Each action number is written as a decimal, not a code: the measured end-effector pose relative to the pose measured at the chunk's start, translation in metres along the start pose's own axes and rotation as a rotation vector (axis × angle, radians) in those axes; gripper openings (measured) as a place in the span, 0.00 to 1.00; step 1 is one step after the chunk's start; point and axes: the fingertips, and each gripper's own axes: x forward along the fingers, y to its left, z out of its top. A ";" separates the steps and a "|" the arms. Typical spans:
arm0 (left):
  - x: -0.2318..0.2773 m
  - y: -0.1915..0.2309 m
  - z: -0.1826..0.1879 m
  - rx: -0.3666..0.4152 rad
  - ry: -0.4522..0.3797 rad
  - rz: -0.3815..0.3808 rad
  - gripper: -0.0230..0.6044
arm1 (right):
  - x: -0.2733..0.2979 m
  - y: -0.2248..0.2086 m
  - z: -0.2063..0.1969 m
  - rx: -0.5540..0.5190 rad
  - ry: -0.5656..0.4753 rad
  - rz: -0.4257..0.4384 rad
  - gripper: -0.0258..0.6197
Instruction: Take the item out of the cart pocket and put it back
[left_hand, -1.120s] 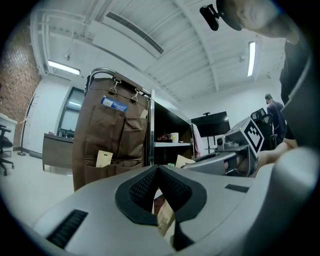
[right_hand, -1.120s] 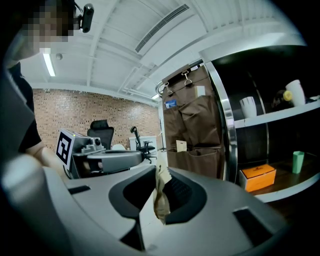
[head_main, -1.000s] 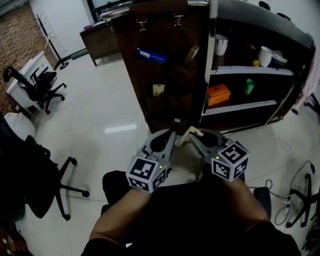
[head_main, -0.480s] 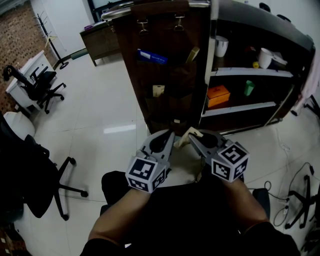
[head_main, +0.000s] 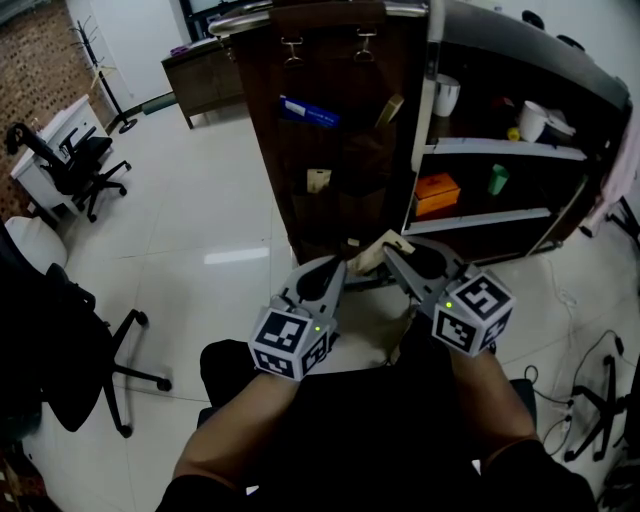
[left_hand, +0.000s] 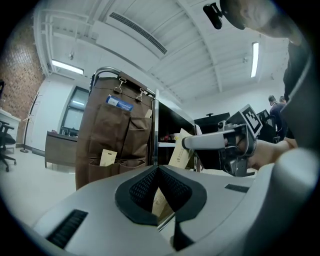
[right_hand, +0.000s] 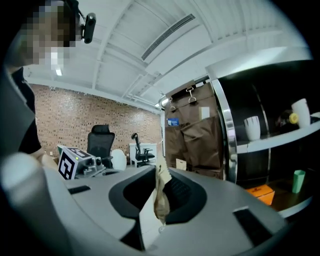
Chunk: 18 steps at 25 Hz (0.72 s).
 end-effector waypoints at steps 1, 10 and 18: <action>0.000 0.000 0.000 -0.003 -0.001 0.000 0.04 | 0.000 -0.002 0.007 -0.015 -0.010 -0.007 0.14; 0.000 0.002 -0.001 -0.005 0.002 0.000 0.04 | 0.007 -0.028 0.081 -0.167 -0.111 -0.083 0.14; 0.001 0.001 -0.001 -0.006 0.000 0.000 0.04 | 0.034 -0.054 0.107 -0.287 -0.122 -0.147 0.14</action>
